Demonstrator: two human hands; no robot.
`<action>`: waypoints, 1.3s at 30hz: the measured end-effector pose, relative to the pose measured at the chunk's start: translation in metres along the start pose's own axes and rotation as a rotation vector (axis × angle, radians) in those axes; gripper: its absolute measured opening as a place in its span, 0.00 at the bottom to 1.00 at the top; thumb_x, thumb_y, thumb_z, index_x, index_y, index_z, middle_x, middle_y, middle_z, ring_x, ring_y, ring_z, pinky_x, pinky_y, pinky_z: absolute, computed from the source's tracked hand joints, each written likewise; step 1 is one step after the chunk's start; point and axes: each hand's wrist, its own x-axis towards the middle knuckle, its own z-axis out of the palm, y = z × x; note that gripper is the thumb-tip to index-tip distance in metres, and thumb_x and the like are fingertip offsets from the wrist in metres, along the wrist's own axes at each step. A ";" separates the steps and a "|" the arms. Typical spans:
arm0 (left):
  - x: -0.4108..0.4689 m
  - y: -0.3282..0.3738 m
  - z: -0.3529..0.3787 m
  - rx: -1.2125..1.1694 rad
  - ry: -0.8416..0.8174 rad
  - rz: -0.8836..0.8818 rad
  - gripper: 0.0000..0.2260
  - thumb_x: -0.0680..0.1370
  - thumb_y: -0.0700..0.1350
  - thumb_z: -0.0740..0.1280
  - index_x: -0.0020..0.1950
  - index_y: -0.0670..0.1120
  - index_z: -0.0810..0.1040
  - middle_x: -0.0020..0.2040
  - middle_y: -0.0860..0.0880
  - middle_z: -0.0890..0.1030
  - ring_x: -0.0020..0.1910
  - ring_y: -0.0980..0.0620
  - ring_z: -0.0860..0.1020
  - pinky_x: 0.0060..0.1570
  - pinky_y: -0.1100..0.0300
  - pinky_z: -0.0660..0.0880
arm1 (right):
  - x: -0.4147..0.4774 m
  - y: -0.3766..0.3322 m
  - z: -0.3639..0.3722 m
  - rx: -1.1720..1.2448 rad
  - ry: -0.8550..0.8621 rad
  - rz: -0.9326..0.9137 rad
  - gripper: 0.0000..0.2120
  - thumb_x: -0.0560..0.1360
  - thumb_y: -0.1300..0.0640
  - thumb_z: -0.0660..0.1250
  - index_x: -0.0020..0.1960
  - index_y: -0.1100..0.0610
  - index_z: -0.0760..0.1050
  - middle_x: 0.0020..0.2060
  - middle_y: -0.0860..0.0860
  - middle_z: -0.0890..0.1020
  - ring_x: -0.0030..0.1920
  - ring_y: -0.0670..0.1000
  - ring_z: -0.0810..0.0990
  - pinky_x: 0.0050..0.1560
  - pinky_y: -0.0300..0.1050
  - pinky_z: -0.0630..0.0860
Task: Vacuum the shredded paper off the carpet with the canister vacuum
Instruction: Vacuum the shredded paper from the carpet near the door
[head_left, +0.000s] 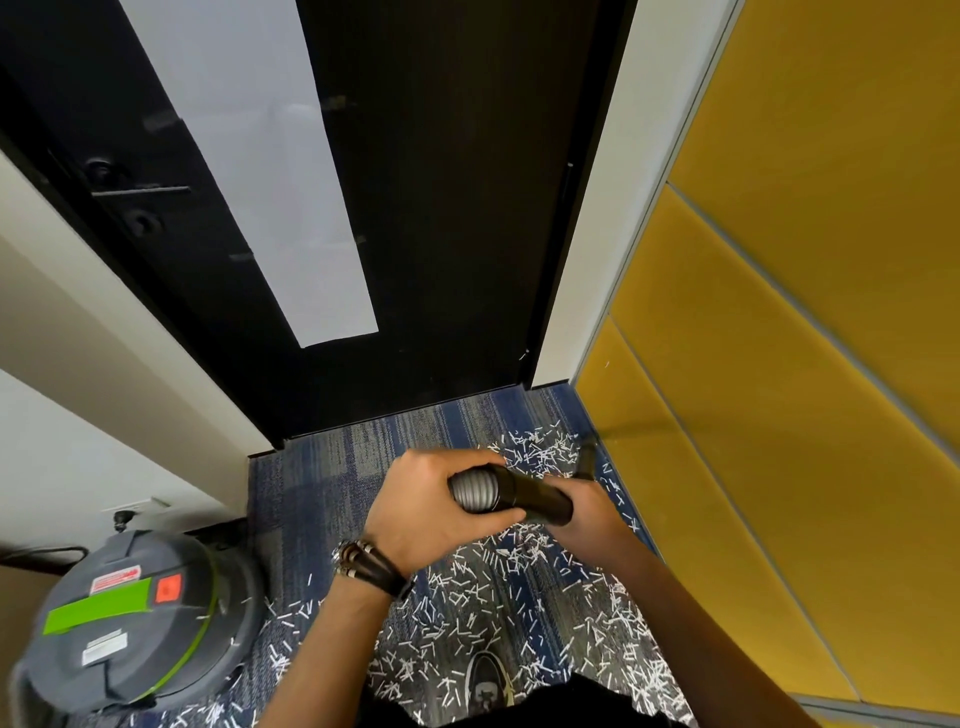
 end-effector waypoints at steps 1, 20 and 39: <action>-0.001 0.000 0.000 0.000 0.000 0.003 0.21 0.70 0.67 0.76 0.58 0.60 0.84 0.47 0.64 0.84 0.47 0.63 0.82 0.50 0.60 0.81 | -0.001 -0.001 0.000 -0.001 -0.010 -0.001 0.19 0.73 0.62 0.75 0.41 0.39 0.74 0.35 0.40 0.80 0.39 0.36 0.80 0.37 0.27 0.67; -0.011 0.018 -0.023 0.024 0.029 0.102 0.21 0.69 0.65 0.77 0.60 0.60 0.82 0.47 0.63 0.85 0.47 0.65 0.83 0.50 0.63 0.81 | -0.014 -0.012 0.003 0.063 0.020 -0.066 0.20 0.71 0.67 0.75 0.42 0.41 0.76 0.34 0.42 0.81 0.37 0.40 0.80 0.37 0.27 0.68; -0.016 0.012 -0.016 0.028 0.079 0.031 0.23 0.69 0.67 0.75 0.61 0.60 0.84 0.50 0.64 0.85 0.49 0.65 0.83 0.51 0.60 0.82 | -0.008 -0.012 0.003 0.055 -0.005 -0.034 0.15 0.73 0.63 0.75 0.47 0.44 0.77 0.38 0.43 0.82 0.39 0.39 0.81 0.39 0.30 0.71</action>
